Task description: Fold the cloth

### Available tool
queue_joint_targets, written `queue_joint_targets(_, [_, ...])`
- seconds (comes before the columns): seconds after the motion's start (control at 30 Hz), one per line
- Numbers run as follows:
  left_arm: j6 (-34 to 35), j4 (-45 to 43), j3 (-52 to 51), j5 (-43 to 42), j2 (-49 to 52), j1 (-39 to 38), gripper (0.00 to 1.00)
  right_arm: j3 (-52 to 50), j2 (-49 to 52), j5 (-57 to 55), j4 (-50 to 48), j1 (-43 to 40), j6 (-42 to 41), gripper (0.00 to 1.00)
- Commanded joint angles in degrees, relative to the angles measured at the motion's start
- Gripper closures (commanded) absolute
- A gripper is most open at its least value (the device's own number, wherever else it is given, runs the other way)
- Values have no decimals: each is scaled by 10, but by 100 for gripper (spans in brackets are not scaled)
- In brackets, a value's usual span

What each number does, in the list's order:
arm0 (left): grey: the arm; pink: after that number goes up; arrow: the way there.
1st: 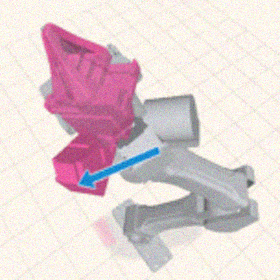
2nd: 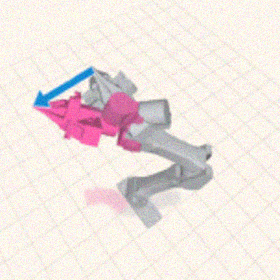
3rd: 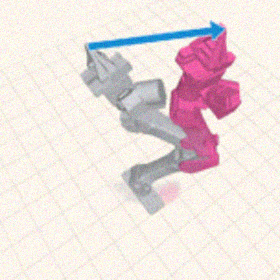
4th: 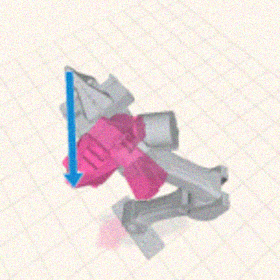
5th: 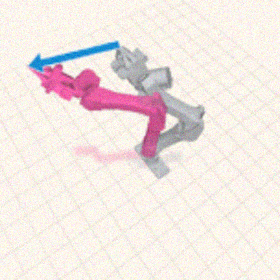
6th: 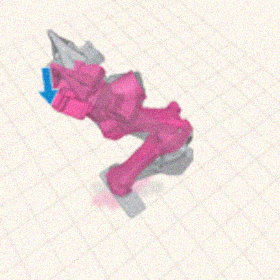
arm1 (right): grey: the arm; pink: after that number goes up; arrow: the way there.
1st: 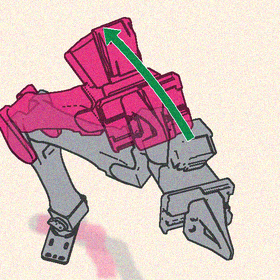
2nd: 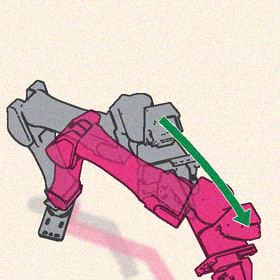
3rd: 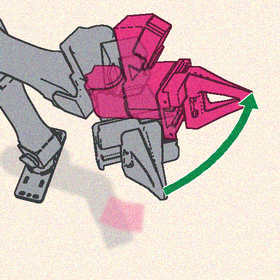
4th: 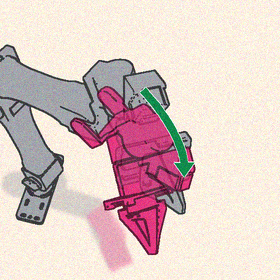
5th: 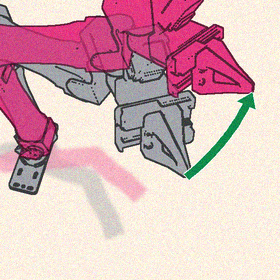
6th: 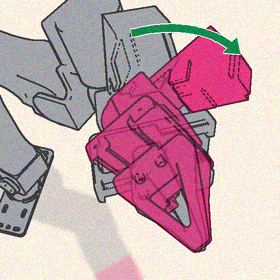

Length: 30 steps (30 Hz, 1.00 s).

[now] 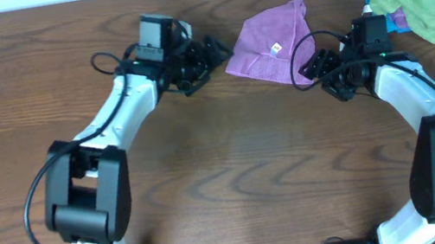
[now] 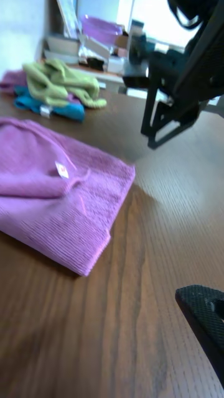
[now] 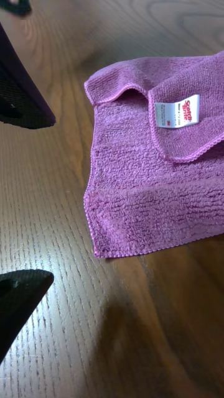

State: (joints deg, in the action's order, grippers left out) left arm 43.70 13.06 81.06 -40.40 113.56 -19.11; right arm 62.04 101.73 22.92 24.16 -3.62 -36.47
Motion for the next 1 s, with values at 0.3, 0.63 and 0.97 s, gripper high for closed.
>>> queue_joint_targets(0.3, [75,-81,14,83,12,-55,4,-3,6,-4,-2,5,-8,27])
queue_joint_targets(0.63, [149,-118,14,89,76,-72,4,-3,6,-7,-2,5,-8,27])
queue_joint_targets(0.97, [170,-153,14,111,90,-73,4,-3,6,-17,-10,5,-8,27])
